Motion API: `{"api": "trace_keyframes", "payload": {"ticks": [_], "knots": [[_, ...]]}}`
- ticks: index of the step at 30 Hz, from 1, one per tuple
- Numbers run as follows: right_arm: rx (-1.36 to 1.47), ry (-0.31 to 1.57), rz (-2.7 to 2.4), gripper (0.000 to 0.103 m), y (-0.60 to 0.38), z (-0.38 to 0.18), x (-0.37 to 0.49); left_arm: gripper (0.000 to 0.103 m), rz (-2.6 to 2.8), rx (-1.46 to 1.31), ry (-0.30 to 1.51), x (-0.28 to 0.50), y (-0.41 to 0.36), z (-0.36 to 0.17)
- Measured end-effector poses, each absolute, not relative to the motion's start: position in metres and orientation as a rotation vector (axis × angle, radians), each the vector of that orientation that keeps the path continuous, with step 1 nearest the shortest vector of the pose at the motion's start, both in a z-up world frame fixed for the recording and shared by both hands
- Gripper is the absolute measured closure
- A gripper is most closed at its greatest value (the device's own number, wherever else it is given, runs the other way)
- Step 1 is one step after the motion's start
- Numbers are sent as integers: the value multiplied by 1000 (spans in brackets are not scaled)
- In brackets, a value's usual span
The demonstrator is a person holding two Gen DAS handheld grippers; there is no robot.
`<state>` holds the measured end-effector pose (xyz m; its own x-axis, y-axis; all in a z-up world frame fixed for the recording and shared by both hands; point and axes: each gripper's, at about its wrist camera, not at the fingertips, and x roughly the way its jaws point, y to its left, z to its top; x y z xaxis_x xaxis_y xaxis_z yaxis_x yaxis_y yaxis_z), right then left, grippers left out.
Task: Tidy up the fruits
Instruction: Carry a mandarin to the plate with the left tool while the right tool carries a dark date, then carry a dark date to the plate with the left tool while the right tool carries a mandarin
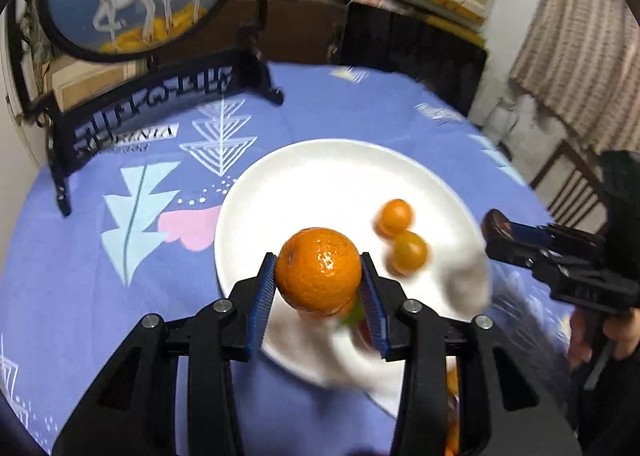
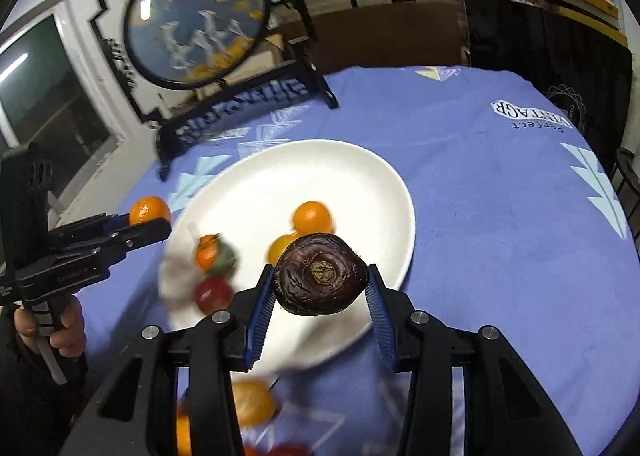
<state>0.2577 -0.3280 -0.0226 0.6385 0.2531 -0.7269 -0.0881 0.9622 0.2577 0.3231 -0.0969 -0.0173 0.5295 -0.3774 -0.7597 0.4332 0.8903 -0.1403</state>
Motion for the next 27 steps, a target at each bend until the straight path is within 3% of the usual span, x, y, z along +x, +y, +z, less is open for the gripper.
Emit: {"api": "trace_keyframes", "payload": {"ticks": [1, 3, 7, 17, 27], "knots": [[206, 856, 185, 55, -328, -25, 262, 56, -472, 62, 908, 333, -98, -21], [195, 834, 156, 41, -327, -24, 265, 46, -445, 59, 903, 339, -96, -24], [176, 794, 149, 41, -325, -15, 245, 31, -462, 24, 861, 322, -80, -11], [171, 777, 242, 41, -314, -9, 139, 29, -571, 153, 770, 169, -30, -7], [71, 913, 542, 40, -228, -44, 52, 29, -536, 161, 815, 99, 7, -49]]}}
